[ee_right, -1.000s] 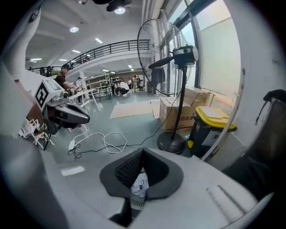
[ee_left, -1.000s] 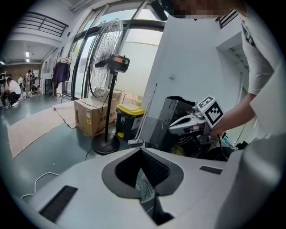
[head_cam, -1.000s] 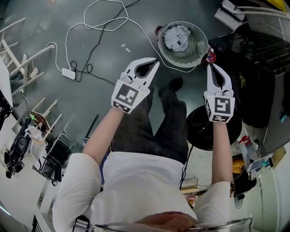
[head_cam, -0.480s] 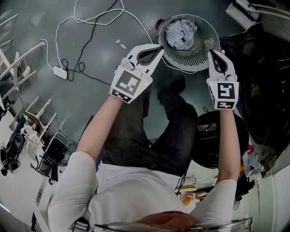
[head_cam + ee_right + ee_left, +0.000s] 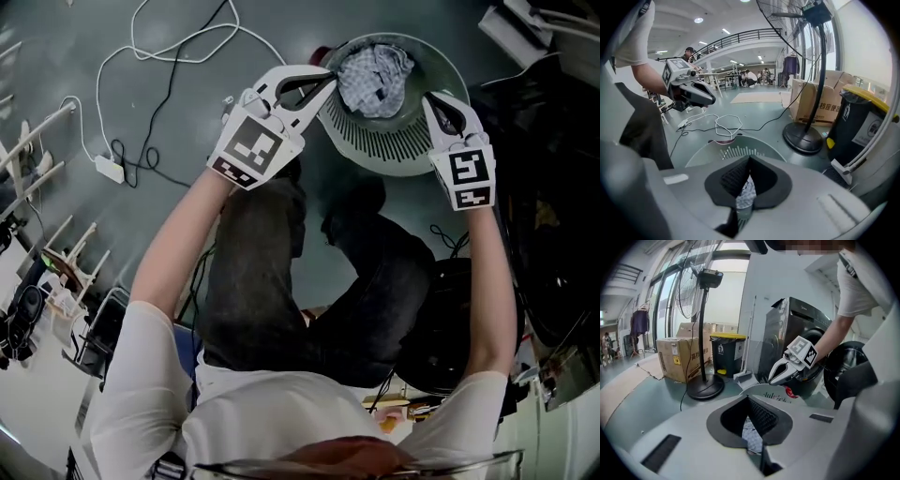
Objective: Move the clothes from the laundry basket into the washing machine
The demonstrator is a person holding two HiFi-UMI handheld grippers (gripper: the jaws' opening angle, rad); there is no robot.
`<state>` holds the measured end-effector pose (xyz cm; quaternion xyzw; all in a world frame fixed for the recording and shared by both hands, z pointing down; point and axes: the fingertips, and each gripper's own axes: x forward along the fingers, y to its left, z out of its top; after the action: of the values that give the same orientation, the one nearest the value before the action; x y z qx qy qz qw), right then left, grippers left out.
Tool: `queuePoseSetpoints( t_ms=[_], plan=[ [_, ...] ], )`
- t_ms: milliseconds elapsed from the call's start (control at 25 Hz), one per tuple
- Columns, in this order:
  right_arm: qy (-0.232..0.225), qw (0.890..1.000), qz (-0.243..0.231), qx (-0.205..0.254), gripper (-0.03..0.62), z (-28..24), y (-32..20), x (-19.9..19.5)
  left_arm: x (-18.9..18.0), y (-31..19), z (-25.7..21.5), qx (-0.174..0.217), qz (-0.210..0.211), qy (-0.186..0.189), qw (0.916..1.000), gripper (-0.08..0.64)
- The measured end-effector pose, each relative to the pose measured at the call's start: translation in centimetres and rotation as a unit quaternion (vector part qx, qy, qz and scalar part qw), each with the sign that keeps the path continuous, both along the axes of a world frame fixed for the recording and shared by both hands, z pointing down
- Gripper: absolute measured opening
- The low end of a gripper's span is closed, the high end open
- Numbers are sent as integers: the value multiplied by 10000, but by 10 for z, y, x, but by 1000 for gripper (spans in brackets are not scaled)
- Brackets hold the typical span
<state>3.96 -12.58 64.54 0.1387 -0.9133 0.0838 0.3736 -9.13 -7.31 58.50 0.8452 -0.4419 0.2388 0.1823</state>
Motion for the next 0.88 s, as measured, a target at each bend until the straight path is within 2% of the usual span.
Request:
queuePoseSetpoints(
  t_ms=[80, 360, 440, 520, 640, 880],
  plan=[
    [86, 9999, -94, -55, 12, 30, -1, -4, -4, -4, 23, 29, 99, -131, 9999, 6],
    [424, 9968, -558, -387, 101, 129, 11, -17, -23, -14, 89, 125, 85, -102, 9998, 6],
    [579, 9948, -709, -452, 156, 157, 12, -17, -33, -17, 105, 175, 42, -78, 9998, 5],
    [658, 9940, -761, -428, 185, 180, 9, -19, -43, -20, 114, 239, -35, 11, 9997, 6],
    [759, 9936, -725, -409, 251, 213, 4, -19, -55, -23, 124, 381, -110, 5, 9992, 6],
    [1114, 9897, -601, -665, 416, 275, -12, -14, -69, -29, 148, 557, -338, 1, 9979, 6]
  ],
)
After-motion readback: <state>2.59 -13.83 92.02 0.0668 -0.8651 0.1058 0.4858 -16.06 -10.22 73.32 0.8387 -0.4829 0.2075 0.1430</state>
